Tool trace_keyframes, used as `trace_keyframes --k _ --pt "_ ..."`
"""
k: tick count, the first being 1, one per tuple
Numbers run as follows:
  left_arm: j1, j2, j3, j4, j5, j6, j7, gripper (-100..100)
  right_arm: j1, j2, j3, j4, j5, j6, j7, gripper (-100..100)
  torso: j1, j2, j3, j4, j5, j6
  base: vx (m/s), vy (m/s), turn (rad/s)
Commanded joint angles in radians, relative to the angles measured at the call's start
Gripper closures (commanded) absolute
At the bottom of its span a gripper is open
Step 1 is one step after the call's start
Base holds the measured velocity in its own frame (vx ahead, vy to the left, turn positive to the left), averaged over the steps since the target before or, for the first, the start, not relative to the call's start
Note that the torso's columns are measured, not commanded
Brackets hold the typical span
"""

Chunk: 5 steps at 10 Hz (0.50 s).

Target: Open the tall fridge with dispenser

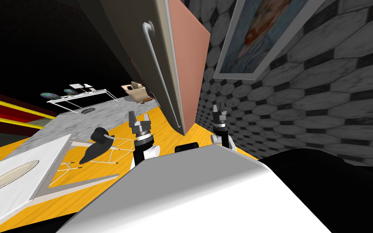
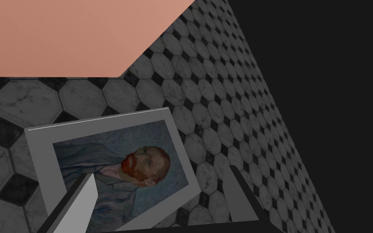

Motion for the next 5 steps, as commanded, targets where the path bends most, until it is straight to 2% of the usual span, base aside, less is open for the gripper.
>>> trace_keyframes --k 1,5 --pt "0.000 0.000 0.000 0.000 0.000 0.000 0.000 0 0.000 0.000 0.000 0.000 0.000 0.000 0.000 0 0.000 0.040 -0.082 0.041 0.000 0.000 0.000 0.000 0.000" --pt "0.000 0.000 0.000 0.000 0.000 0.000 0.000 0 0.000 0.000 0.000 0.000 0.000 0.000 0.000 0 0.000 0.322 -0.644 0.322 0.000 0.000 0.000 0.000 0.000"
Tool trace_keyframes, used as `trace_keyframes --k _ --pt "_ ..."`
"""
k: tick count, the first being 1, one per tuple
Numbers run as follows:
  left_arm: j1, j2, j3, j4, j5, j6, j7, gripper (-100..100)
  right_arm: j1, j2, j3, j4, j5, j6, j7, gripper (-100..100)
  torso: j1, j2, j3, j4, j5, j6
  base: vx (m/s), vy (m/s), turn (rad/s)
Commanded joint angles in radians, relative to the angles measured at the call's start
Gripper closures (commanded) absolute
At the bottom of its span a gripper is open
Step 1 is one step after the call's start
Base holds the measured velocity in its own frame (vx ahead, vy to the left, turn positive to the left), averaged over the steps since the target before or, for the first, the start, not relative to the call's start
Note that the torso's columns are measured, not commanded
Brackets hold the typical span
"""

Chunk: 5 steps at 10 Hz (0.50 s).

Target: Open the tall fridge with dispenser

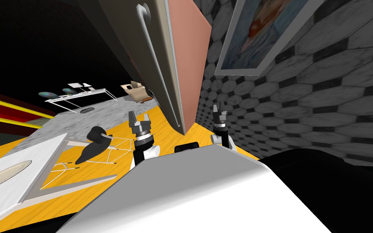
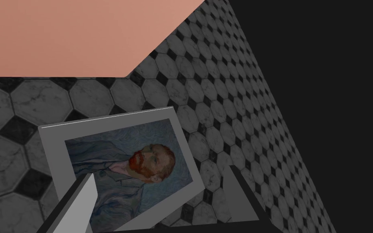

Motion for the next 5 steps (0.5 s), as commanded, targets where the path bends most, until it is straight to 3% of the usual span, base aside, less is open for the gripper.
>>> trace_keyframes --k 1,4,5 --pt "0.000 0.000 0.000 0.000 0.000 0.000 0.000 0 0.000 0.000 0.000 0.000 0.000 0.000 0.000 0 0.000 0.074 -0.147 0.074 0.000 0.000 0.000 0.000 0.000" --pt "0.000 0.000 0.000 0.000 0.000 0.000 0.000 0 0.000 0.000 0.000 0.000 0.000 0.000 0.000 0 0.000 0.296 -0.590 0.295 0.000 0.000 0.000 0.000 0.000" --pt "-0.003 0.044 0.002 0.013 0.009 0.000 0.006 -100 0.000 0.000 0.000 0.000 0.000 0.000 0.000 0 0.000 0.369 -0.738 0.369 0.000 0.000 0.030 -0.038 0.026"
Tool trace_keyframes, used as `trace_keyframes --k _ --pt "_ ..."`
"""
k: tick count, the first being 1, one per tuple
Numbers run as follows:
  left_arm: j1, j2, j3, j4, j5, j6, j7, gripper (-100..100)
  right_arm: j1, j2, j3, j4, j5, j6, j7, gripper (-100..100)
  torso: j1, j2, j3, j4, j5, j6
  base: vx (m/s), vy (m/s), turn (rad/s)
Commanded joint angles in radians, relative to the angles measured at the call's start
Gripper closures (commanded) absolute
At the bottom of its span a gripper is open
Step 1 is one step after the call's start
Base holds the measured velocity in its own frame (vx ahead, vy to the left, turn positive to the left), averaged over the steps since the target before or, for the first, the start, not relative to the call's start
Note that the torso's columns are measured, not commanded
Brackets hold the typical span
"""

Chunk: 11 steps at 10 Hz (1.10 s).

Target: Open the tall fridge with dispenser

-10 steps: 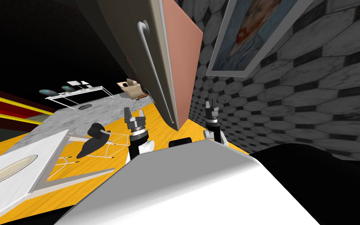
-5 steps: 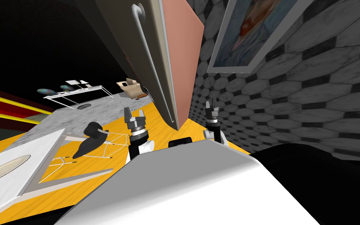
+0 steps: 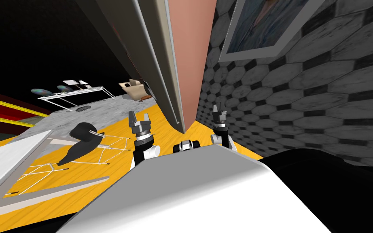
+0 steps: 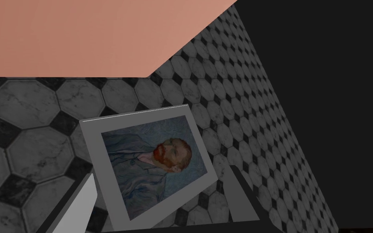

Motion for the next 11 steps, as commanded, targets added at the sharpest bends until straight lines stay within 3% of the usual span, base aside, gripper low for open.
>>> trace_keyframes --k 1,4,11 --pt "-0.005 0.059 0.004 0.020 0.014 0.000 0.009 -100 0.000 0.000 0.000 0.000 0.000 0.000 0.000 0 -0.002 0.032 -0.070 0.033 0.000 0.000 0.042 -0.065 0.041" --pt "-0.020 0.110 0.015 0.082 0.058 0.002 0.038 -100 0.000 0.000 0.000 0.000 0.000 0.000 0.000 0 -0.002 0.043 -0.096 0.045 -0.001 0.000 0.114 -0.117 0.071" --pt "-0.055 0.099 0.043 0.231 0.162 0.005 0.106 -100 0.000 0.000 0.000 0.000 0.000 0.000 0.000 0 0.001 0.046 -0.095 0.047 0.000 0.000 0.110 -0.152 0.074"
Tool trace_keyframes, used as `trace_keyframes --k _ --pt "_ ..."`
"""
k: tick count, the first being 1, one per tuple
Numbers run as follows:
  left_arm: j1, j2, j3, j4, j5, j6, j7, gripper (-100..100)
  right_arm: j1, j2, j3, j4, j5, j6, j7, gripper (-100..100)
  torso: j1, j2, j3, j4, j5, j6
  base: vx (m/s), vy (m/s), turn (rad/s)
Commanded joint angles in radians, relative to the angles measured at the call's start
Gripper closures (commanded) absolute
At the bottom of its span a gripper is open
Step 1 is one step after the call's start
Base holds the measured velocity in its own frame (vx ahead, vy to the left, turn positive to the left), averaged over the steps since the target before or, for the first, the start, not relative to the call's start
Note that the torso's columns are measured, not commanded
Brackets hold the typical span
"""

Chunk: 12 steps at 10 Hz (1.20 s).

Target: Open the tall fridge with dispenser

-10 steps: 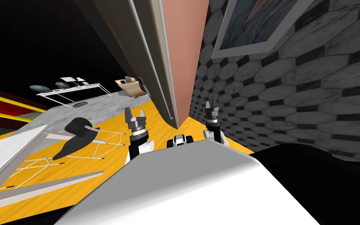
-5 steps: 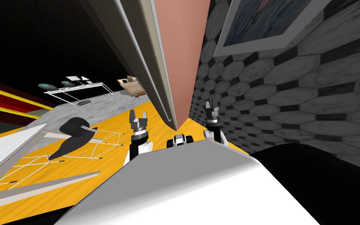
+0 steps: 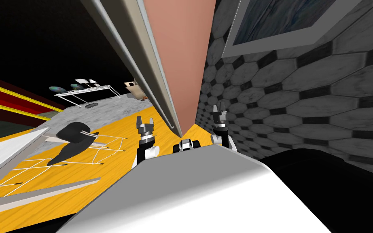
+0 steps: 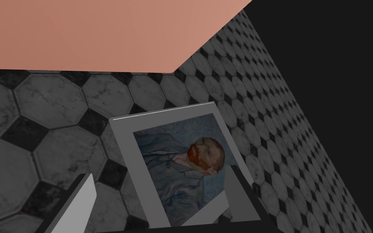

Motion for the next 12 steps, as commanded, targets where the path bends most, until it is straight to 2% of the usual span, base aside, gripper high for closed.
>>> trace_keyframes --k 1,5,7,9,11,12 --pt "-0.015 0.009 0.011 0.053 0.041 0.008 0.027 -100 0.000 0.000 0.000 0.000 0.000 0.000 0.000 0 -0.001 -0.001 0.000 0.000 0.000 0.000 0.129 -0.167 0.072" --pt "-0.033 0.020 0.025 0.128 0.093 0.010 0.061 -100 0.000 0.000 0.000 0.000 0.000 0.000 0.000 0 0.001 0.004 0.002 0.001 0.000 0.000 0.092 -0.136 0.066" --pt "-0.041 0.000 0.031 0.164 0.118 0.011 0.077 -100 0.000 0.000 0.000 0.000 0.000 0.000 0.000 0 0.000 0.001 0.001 0.000 0.000 0.000 0.093 -0.132 0.074" --pt "-0.051 -0.061 0.039 0.206 0.147 0.012 0.096 -100 0.000 0.000 0.000 0.000 0.000 0.000 0.000 0 -0.005 -0.006 -0.003 -0.004 0.001 0.008 0.089 -0.117 0.113" --pt "-0.054 -0.102 0.041 0.218 0.156 0.012 0.102 -100 0.000 0.000 0.000 0.000 0.000 0.000 0.000 0 -0.010 -0.015 -0.008 -0.008 0.002 0.014 0.048 -0.097 0.049" --pt "-0.051 -0.089 0.057 0.205 0.155 0.003 0.096 -100 0.000 0.000 0.000 0.000 0.000 0.000 0.000 0 -0.011 -0.015 -0.009 -0.008 0.001 0.017 -0.008 -0.011 0.065"
